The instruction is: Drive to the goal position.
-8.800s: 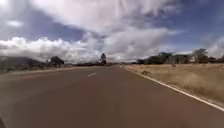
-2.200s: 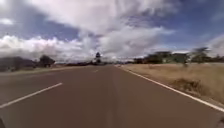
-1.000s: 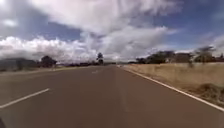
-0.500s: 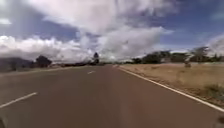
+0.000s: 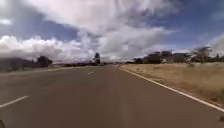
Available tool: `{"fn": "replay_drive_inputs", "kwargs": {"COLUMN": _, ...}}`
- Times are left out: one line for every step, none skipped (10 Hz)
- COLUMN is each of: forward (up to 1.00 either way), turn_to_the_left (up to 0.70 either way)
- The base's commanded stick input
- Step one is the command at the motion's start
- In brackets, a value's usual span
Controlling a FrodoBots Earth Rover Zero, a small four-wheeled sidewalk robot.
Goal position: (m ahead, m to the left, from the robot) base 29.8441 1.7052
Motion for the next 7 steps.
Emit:
{"fn": "replay_drive_inputs", "kwargs": {"forward": 0.70, "turn_to_the_left": 0.00}}
{"fn": "replay_drive_inputs", "kwargs": {"forward": 0.70, "turn_to_the_left": 0.00}}
{"fn": "replay_drive_inputs", "kwargs": {"forward": 0.70, "turn_to_the_left": 0.00}}
{"fn": "replay_drive_inputs", "kwargs": {"forward": 0.70, "turn_to_the_left": 0.00}}
{"fn": "replay_drive_inputs", "kwargs": {"forward": 0.70, "turn_to_the_left": 0.00}}
{"fn": "replay_drive_inputs", "kwargs": {"forward": 0.70, "turn_to_the_left": 0.00}}
{"fn": "replay_drive_inputs", "kwargs": {"forward": 0.70, "turn_to_the_left": 0.00}}
